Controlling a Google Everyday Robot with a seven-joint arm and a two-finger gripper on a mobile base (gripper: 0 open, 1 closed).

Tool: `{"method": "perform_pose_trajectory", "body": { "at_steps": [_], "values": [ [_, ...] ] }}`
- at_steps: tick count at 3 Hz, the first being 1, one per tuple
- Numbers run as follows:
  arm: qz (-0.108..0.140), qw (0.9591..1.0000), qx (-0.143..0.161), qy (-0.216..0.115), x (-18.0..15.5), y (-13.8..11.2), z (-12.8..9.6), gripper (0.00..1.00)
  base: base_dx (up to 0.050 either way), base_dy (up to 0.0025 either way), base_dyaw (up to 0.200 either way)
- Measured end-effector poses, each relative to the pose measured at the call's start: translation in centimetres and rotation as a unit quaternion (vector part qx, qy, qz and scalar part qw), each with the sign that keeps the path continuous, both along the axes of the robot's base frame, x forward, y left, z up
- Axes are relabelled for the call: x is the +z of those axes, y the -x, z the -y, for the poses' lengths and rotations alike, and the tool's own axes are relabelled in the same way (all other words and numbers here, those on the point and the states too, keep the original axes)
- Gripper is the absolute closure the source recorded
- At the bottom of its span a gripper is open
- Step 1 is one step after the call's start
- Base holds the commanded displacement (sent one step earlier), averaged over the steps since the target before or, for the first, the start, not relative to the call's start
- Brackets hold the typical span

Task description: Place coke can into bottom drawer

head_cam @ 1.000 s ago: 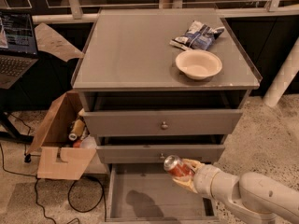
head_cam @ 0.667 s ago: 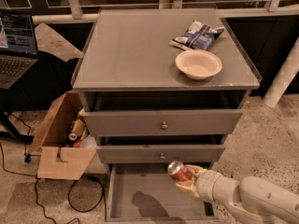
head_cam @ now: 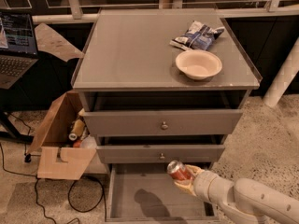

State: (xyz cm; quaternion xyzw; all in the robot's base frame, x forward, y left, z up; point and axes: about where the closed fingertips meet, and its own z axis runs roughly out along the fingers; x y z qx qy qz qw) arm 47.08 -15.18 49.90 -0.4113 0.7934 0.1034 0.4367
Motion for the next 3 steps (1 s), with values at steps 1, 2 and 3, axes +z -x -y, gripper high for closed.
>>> {"method": "perform_pose_trajectory", "body": {
  "at_steps": [1, 2, 3],
  "values": [
    [-0.003, 0.9997, -0.025, 0.003, -3.7, -1.2, 1.1, 1.00, 0.000, 0.00000, 0.000],
    [-0.025, 0.9984, -0.050, 0.000, -8.1, -1.8, 2.4, 1.00, 0.000, 0.00000, 0.000],
    [-0.058, 0.9957, -0.072, -0.004, -12.2, -2.0, 3.8, 1.00, 0.000, 0.00000, 0.000]
  ]
}}
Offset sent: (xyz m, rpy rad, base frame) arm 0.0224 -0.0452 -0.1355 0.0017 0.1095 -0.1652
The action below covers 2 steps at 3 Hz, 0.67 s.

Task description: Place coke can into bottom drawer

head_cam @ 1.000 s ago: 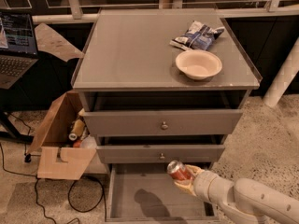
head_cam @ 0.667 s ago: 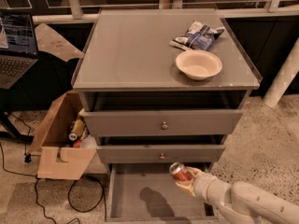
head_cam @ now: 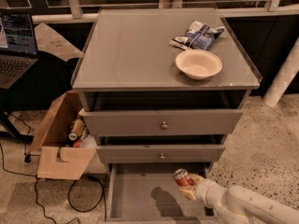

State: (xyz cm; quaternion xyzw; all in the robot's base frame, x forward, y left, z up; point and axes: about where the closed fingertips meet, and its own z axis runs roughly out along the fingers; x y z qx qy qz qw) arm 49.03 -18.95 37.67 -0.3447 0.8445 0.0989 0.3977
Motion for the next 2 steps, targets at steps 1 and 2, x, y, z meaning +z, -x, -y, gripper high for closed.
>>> {"method": "perform_pose_trajectory", "body": {
  "at_steps": [1, 2],
  "values": [
    [-0.040, 0.9989, -0.024, 0.001, -4.7, -0.1, 1.3, 1.00, 0.000, 0.00000, 0.000],
    [-0.085, 0.9954, -0.042, 0.012, -9.9, -0.6, 2.0, 1.00, 0.000, 0.00000, 0.000]
  ]
}}
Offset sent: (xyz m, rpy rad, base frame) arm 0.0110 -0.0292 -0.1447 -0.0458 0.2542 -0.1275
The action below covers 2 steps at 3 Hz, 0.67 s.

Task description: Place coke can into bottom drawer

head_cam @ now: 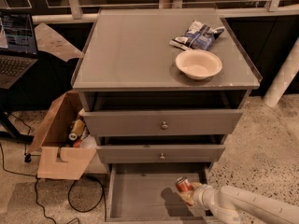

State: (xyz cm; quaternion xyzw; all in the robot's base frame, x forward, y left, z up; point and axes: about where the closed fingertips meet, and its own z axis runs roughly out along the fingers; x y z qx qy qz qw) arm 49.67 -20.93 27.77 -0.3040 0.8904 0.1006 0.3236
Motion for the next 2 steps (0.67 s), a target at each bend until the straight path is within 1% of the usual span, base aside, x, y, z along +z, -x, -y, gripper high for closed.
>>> {"method": "perform_pose_trajectory", "body": {
  "at_steps": [1, 2],
  "values": [
    [0.001, 1.0000, -0.002, 0.001, -0.2, -0.1, 0.0, 1.00, 0.000, 0.00000, 0.000],
    [0.005, 0.9998, -0.017, 0.005, -1.4, -0.8, 0.1, 1.00, 0.000, 0.00000, 0.000]
  ]
}}
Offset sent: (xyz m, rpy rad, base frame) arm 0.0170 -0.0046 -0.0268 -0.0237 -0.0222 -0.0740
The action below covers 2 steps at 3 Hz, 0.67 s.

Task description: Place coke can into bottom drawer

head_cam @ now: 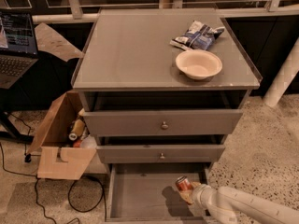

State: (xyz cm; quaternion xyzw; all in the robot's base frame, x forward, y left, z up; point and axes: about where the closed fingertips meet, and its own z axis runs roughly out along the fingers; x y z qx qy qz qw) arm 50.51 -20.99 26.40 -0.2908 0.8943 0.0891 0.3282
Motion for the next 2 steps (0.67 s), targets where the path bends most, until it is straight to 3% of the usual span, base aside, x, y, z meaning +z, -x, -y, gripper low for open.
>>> {"method": "perform_pose_trajectory", "body": {
  "at_steps": [2],
  "values": [
    [-0.025, 0.9996, 0.006, -0.009, -5.3, -3.0, 0.0, 1.00, 0.000, 0.00000, 0.000]
  ]
}}
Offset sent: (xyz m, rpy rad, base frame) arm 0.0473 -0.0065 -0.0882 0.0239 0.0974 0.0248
